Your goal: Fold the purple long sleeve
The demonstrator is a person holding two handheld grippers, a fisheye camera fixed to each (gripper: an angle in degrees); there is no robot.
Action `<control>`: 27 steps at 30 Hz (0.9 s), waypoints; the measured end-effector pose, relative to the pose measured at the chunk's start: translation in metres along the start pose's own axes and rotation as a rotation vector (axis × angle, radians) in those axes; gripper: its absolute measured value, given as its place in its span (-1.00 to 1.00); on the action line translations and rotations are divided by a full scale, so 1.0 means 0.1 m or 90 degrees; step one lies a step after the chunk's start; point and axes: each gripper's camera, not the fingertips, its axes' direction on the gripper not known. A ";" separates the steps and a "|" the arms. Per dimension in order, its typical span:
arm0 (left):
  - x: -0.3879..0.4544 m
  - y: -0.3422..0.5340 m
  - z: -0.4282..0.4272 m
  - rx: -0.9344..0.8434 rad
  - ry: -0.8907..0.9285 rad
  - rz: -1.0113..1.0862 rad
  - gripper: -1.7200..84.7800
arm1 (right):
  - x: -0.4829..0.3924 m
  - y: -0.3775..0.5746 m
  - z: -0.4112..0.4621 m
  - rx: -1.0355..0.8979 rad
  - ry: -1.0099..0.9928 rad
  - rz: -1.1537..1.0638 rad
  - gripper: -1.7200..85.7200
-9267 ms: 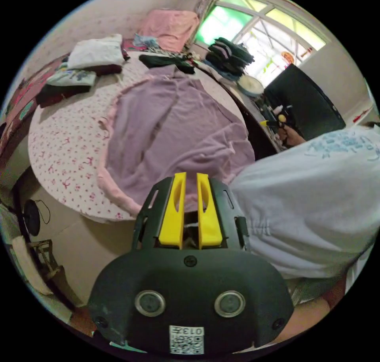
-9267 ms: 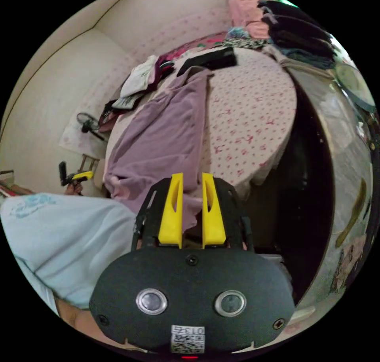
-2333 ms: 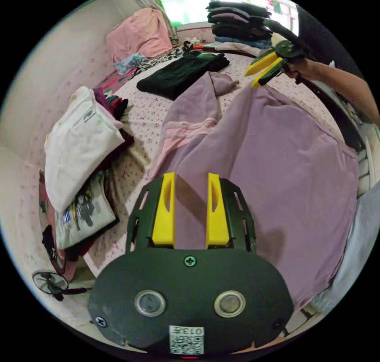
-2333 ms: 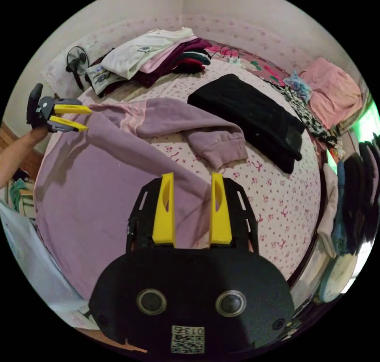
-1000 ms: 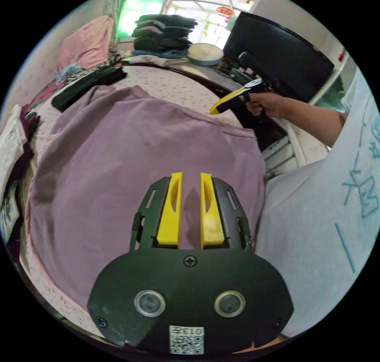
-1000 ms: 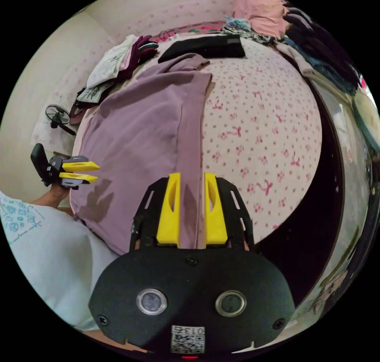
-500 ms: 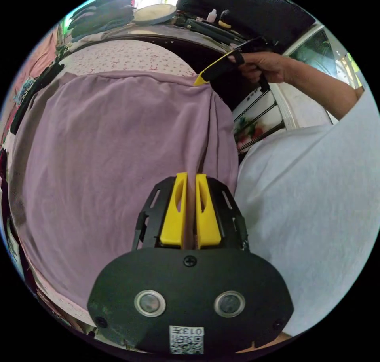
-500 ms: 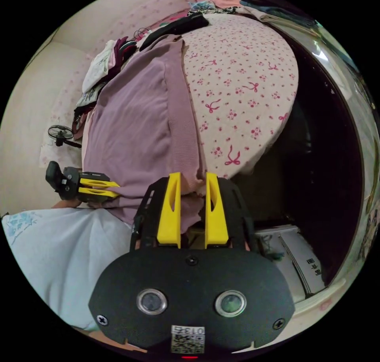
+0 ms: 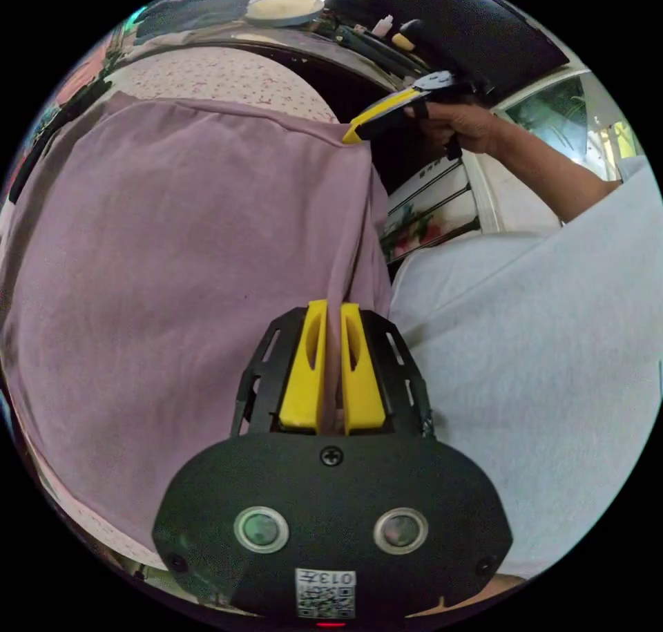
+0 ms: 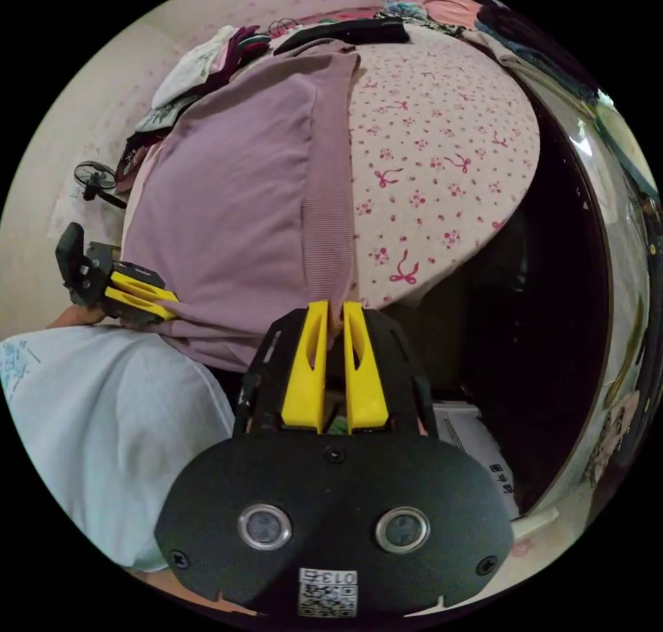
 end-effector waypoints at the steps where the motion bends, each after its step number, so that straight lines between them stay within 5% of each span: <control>1: -0.02 0.02 -0.01 0.017 0.009 -0.008 -0.91 | 0.02 0.01 -0.01 0.005 -0.008 0.003 -0.82; 7: -0.22 0.18 -0.63 0.165 0.160 0.012 -0.93 | 0.30 0.03 -0.42 0.074 -0.017 0.000 -0.75; 13: -0.88 -0.15 -0.77 0.169 -0.115 -0.119 -0.96 | 0.34 -0.67 -0.37 0.162 -0.003 -0.007 -0.76; 16: -1.18 -0.43 -0.51 0.082 -0.202 -0.158 -0.96 | 0.27 -1.16 -0.20 0.175 -0.021 -0.018 -0.76; 27: -1.63 -1.26 -0.88 0.166 -0.279 -0.143 -0.92 | -0.08 -1.43 0.01 0.176 -0.040 -0.134 -0.94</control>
